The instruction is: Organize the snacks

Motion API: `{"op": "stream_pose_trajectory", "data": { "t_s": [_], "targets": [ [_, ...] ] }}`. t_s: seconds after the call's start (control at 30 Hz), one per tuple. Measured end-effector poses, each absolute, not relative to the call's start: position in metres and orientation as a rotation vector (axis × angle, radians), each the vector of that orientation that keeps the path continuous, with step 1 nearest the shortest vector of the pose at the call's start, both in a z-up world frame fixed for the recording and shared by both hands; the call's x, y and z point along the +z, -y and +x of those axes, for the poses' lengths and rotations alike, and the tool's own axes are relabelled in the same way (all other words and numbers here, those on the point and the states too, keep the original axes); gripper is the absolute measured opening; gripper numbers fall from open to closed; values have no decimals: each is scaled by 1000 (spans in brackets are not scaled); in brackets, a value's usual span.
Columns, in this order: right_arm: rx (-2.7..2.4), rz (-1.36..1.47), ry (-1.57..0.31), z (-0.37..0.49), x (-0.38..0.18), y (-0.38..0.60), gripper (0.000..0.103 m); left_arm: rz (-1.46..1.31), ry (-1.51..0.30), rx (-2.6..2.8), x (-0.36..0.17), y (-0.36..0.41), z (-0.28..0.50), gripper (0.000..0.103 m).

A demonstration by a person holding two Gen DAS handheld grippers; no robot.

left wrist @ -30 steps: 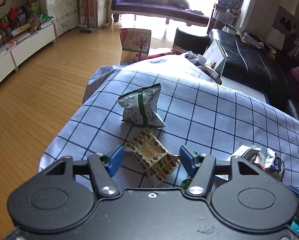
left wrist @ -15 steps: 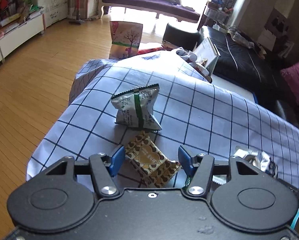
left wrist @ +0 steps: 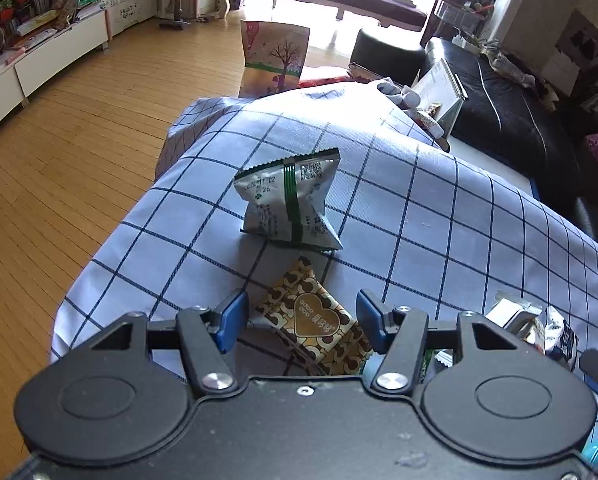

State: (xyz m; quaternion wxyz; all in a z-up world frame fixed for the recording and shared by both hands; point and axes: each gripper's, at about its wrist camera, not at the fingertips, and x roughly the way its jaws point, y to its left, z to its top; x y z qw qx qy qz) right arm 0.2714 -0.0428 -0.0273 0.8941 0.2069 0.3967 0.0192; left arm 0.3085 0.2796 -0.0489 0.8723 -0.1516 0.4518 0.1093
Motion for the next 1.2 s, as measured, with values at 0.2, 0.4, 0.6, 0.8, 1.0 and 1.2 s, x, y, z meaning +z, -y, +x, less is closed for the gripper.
{"op": "stream_pose_trajectory", "data": {
  "t_s": [0.2,0.4,0.6,0.8,1.0,1.2],
  "targets": [
    [13,453,-810,282,-26,38,45,-311,-952,198,-50,-282,305,62],
    [2,425,-807,286,-27,28,46,-276,-960,171,-50,-279,302,63],
    [60,404,-829,272,-24,26,47,-294,-967,149,-50,-283,299,62],
    [59,431,-895,269,-38,29,47,-339,-965,142,-51,-286,294,63],
    [43,422,-887,269,-40,26,47,-298,-963,164,-52,-276,296,68],
    [52,332,-890,265,-40,14,48,-290,-965,164,-53,-274,297,68]
  ]
}}
